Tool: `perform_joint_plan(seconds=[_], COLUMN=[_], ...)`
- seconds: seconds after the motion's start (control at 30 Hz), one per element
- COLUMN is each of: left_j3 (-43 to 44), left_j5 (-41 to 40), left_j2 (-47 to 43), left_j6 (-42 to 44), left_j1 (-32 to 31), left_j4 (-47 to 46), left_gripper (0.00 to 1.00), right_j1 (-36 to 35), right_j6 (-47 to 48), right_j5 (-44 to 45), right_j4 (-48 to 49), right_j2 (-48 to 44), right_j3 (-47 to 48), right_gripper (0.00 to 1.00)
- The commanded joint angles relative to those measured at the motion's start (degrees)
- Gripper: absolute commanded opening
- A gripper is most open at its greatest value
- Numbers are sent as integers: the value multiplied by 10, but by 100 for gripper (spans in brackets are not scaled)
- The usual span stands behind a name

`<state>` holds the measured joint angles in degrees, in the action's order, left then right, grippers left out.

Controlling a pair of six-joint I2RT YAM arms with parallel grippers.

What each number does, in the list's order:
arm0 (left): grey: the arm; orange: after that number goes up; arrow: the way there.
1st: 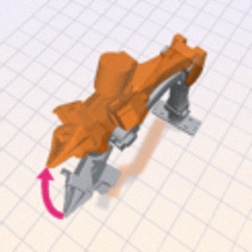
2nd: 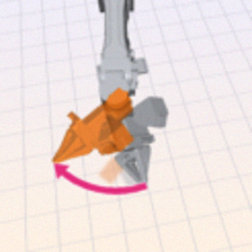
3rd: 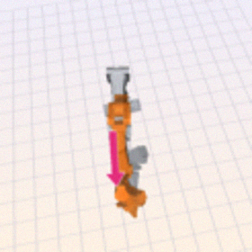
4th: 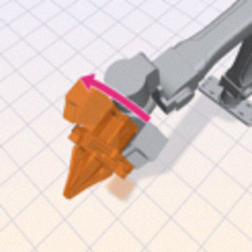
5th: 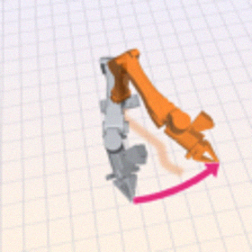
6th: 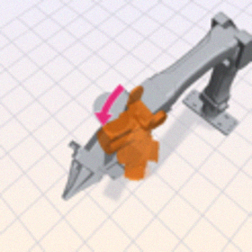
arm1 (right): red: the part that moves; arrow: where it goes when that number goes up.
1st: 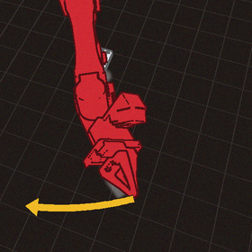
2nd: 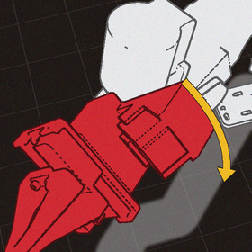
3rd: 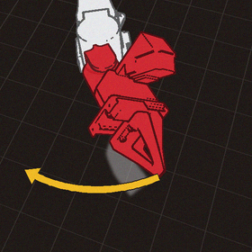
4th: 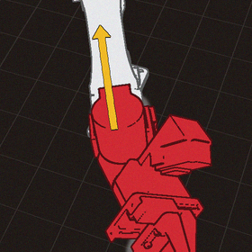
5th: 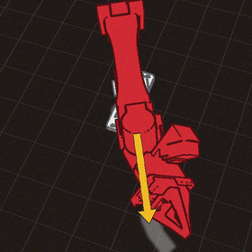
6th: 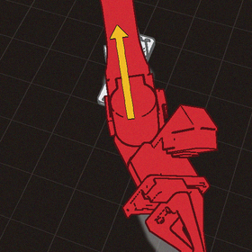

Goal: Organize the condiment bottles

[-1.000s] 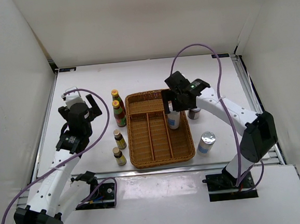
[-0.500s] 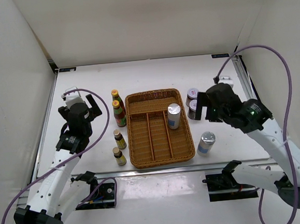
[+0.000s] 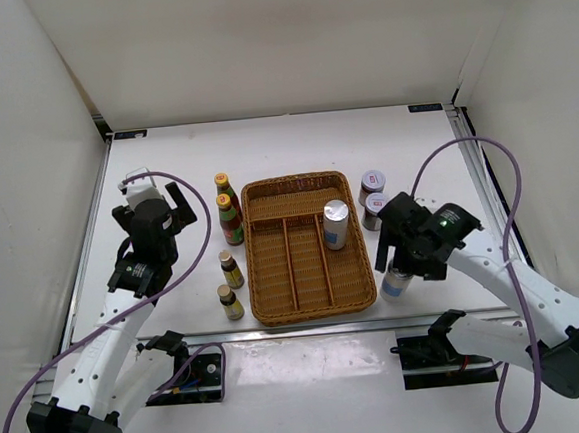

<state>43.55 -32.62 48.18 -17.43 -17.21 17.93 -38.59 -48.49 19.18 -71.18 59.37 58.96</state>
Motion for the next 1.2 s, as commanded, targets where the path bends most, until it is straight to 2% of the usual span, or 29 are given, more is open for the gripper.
perform_joint_plan(seconds=[0.0,0.1,0.13,0.17,0.23,0.43,0.5,0.57,0.6,0.7,0.8,1.17], left_j3=[-3,-3,-3,-3,-3,-3,-3,-3,-3,-3,-3,-3], left_j5=[-11,-11,-11,-11,-11,-11,-11,-11,-11,-17,-17,-17], left_j2=[-12,-12,-12,-12,-12,-12,-12,-12,-12,-12,-12,-6], left_j6=[3,3,3,3,3,3,3,3,3,3,3,3], left_j1=[-1,-1,-1,-1,-1,-1,-1,-1,-1,-1,-1,-1], left_j4=[-6,-6,-6,-6,-6,-6,-6,-6,-6,-6,-6,-6], left_gripper=[100,100,100,100,100,100,100,100,100,100,100,100], right_j1=[4,4,4,4,4,4,4,4,4,4,4,4], right_j6=[-35,-42,-42,-42,-42,-10,5,5,5,5,5,11], right_j5=[-45,-79,-79,-79,-58,1,6,6,6,6,6,6], right_j4=[10,29,29,29,29,7,7,2,2,8,13,68], right_j2=[7,1,-7,-13,-32,-36,-22,-22,-22,-22,-22,7], right_j3=[-30,-49,-56,-56,-49,12,19,24,24,13,2,-42], right_gripper=[97,87,76,71,60,39,39,44,48,73,84,85])
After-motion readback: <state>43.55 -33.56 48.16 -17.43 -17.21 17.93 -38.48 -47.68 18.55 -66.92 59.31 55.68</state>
